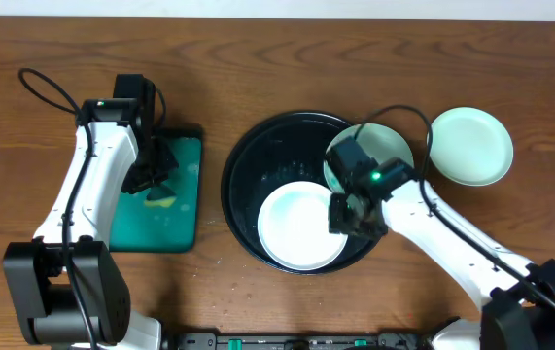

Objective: Clean dirty plates on tray and stack at the side

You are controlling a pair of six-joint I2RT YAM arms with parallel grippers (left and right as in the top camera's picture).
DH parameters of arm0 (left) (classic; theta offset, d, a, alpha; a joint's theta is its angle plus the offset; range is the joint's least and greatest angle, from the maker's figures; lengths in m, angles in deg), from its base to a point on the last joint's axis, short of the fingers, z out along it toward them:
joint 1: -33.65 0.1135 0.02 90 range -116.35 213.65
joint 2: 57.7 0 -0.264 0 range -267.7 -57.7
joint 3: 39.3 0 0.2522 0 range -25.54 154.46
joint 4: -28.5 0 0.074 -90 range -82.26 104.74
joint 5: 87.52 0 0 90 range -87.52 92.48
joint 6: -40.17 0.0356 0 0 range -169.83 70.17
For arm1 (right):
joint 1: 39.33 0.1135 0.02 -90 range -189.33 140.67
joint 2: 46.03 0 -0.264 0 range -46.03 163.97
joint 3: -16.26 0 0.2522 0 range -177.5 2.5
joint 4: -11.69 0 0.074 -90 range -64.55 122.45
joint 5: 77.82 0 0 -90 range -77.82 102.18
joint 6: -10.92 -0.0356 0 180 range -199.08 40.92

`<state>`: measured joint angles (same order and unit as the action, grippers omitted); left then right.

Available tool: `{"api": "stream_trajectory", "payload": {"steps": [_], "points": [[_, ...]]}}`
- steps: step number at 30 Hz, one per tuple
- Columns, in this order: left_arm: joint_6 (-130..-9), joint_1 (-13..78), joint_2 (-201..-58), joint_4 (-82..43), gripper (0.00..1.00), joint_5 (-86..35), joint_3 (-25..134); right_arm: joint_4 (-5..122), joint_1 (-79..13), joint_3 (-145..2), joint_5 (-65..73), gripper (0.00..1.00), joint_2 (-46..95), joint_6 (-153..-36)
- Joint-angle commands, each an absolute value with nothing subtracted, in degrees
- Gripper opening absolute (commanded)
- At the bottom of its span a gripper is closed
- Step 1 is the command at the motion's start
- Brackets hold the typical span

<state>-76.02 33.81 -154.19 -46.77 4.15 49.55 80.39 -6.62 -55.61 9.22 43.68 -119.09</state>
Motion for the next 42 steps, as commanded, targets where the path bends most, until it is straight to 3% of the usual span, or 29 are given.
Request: {"api": "stream_trajectory", "payload": {"steps": [1, 8, 18, 20, 23, 24, 29, 34, 42], "points": [[-75.1, 33.9, -153.6, -46.9, 0.08, 4.5, 50.4, 76.2, -7.0, -49.7, 10.2, 0.46, 43.1, -121.9], [-74.4, 33.9, -154.0, -45.6, 0.1, 5.0, 49.9, 58.4, -7.0, -39.9, 5.9, 0.49, 43.1, -121.9], [-74.2, 33.9, -158.6, -38.4, 0.14, 5.1, 43.8, 55.8, -7.0, -39.3, 5.6, 0.42, 43.1, -121.9], [-74.3, 33.9, -159.9, -37.2, 0.22, 5.1, 43.0, 55.8, -7.0, -39.3, 5.6, 0.33, 43.1, -121.8], [-74.3, 33.9, -161.6, -36.7, 0.24, 5.0, 43.0, 55.8, -7.0, -39.3, 5.5, 0.06, 43.1, -121.6], [-74.3, 33.9, -161.9, -36.7, 0.28, 5.1, 43.0, 55.8, -7.0, -39.3, 5.5, 0.03, 43.1, -121.6], [-74.3, 33.9, -162.1, -36.7, 0.49, 5.1, 43.0, 54.9, -7.0, -39.3, 5.4, 0.01, 43.1, -121.6], [-74.3, 33.9, -162.1, -36.8, 0.8, 5.0, 43.0, 53.5, -7.0, -39.5, 4.2, 0.01, 42.9, -120.3], [-74.3, 33.9, -162.1, -36.9, 0.81, 4.6, 43.0, 50.4, -7.0, -39.5, 1.2, 0.01, 38.4, -121.7]]}}
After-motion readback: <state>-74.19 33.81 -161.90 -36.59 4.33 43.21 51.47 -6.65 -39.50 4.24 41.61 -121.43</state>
